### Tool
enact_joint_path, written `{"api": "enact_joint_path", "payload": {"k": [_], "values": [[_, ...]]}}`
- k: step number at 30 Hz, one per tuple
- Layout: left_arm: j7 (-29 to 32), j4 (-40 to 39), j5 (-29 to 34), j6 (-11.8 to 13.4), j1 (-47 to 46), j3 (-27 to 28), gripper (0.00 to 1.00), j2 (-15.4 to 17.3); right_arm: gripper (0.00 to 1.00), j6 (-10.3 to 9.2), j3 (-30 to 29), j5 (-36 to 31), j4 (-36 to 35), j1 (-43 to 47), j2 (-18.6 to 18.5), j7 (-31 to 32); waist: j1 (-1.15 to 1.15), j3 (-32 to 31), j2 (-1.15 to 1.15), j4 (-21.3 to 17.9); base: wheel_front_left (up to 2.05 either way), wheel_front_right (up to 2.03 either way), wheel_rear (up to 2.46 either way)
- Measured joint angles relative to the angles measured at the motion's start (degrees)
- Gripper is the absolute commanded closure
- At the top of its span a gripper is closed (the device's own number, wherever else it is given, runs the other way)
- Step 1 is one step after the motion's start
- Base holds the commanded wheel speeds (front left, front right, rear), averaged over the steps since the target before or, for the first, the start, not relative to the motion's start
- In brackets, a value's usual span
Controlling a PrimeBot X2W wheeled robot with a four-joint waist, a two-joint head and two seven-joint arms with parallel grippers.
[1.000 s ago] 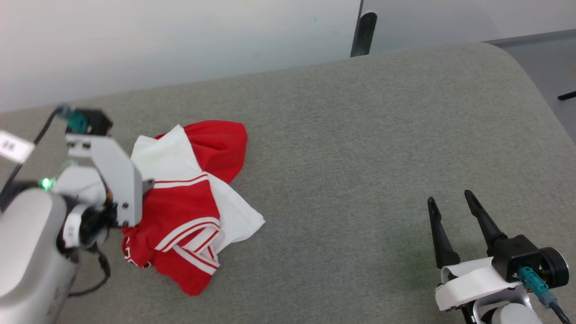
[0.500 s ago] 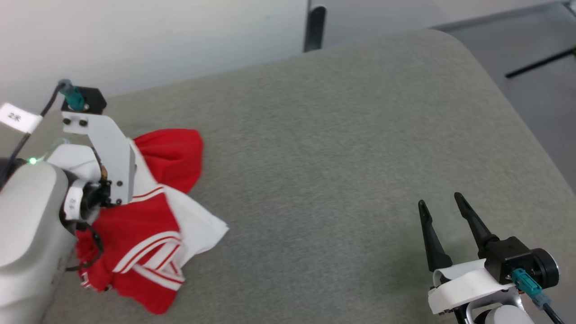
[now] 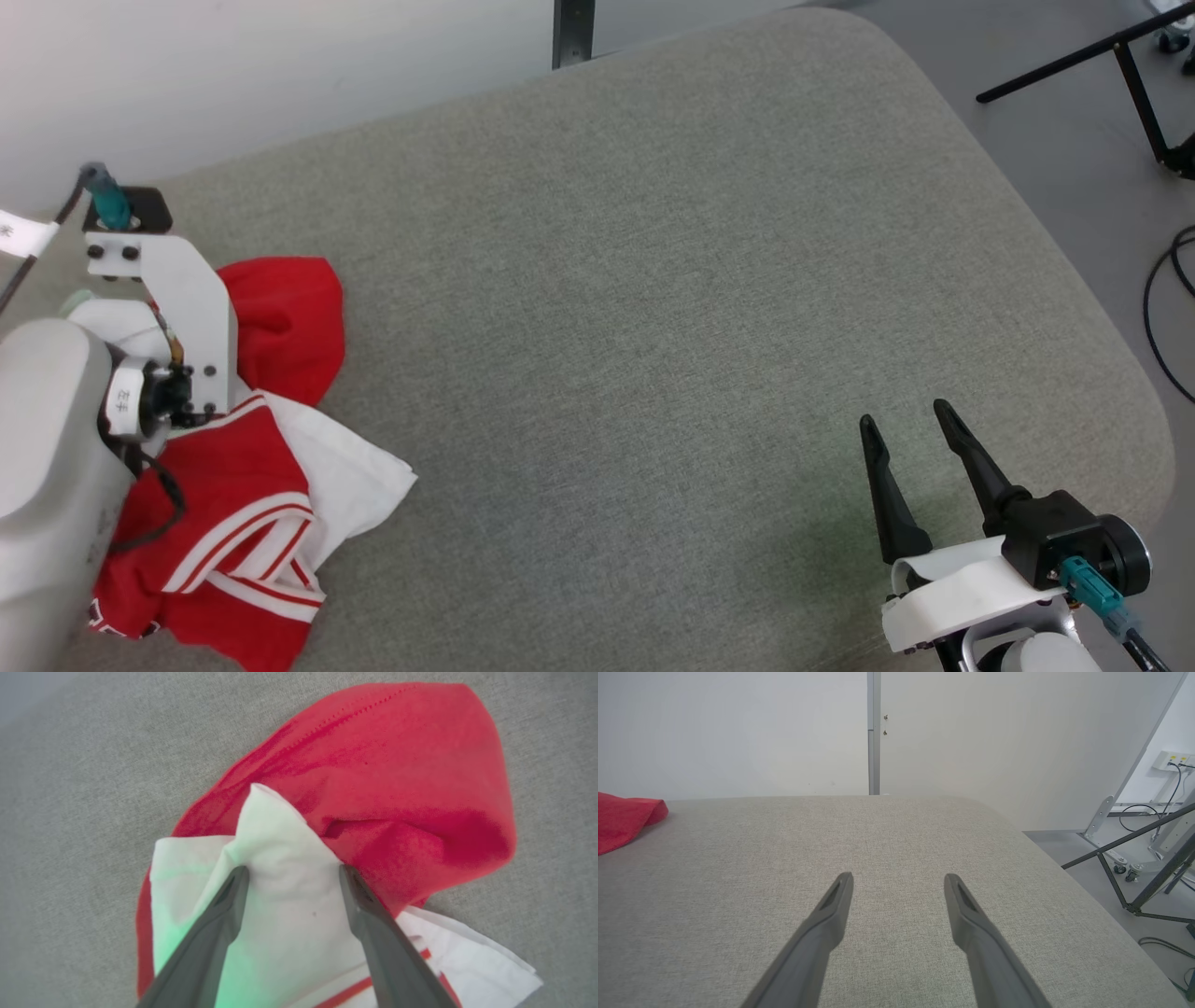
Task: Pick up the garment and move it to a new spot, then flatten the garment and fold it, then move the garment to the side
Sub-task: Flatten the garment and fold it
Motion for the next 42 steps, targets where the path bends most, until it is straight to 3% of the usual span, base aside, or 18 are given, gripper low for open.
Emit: {"api": "enact_joint_path", "payload": {"k": [2,3,4,6,7,15,23,30,36,42], "values": [[0.23,0.67,-0.31,-0.09,0.0,0.11,0.06,-0.31,0.0,0.01,-0.02,0.08,-0.01,-0.03,0.0,0.0,0.0,0.36,0.0,-0.05,0.0,0.0,0.0],[0.23,0.92,-0.47,-0.09,0.0,0.05,0.24,-0.45,0.0,0.01,-0.03,0.09,0.0,-0.05,0.01,0.0,0.0,0.46,0.0,0.01,0.0,0.0,0.0],[0.23,1.12,-0.48,-0.24,0.0,-0.09,0.5,-0.48,0.0,0.01,-0.05,0.09,0.0,-0.08,0.0,0.0,0.0,0.51,0.0,0.11,0.0,0.0,0.0],[0.44,1.42,-0.79,-0.68,0.0,-0.14,0.88,-0.55,0.0,0.01,-0.05,0.08,-0.02,-0.27,0.01,0.0,0.0,0.55,0.0,0.37,0.0,0.0,0.0],[0.44,1.52,-0.99,-0.73,-0.01,-0.14,1.0,-0.68,0.0,0.01,-0.08,0.08,-0.03,-0.3,0.01,0.0,0.0,0.57,0.0,0.52,0.0,0.0,0.0],[2.45,0.86,-2.33,-1.53,-0.93,-0.22,1.0,-0.96,0.0,0.01,-0.22,-0.15,-0.12,-0.69,0.01,0.0,0.0,0.79,0.0,1.89,0.0,0.0,0.0],[2.2,-4.25,-2.0,-1.02,-3.39,0.64,1.0,0.79,0.0,0.01,-0.64,-1.21,0.13,-0.51,0.01,0.0,0.0,-0.22,0.0,3.74,0.0,0.0,0.0],[4.71,-12.45,-2.75,2.59,-1.18,2.45,1.0,3.54,0.0,0.01,-1.21,-1.91,0.3,-0.09,0.02,0.0,0.0,-1.53,0.0,6.06,0.0,0.0,0.0],[5.97,-20.96,-5.31,6.75,6.56,5.42,1.0,6.49,0.0,0.0,-1.63,-2.4,0.24,0.07,0.03,0.0,0.0,-2.21,0.0,8.45,0.0,0.0,0.0],[5.1,-24.88,-8.4,10.34,16.44,8.06,1.0,7.35,0.0,0.01,-1.49,-2.7,0.13,0.07,0.04,0.0,0.0,-2.45,0.0,10.51,0.0,0.0,0.0]]}}
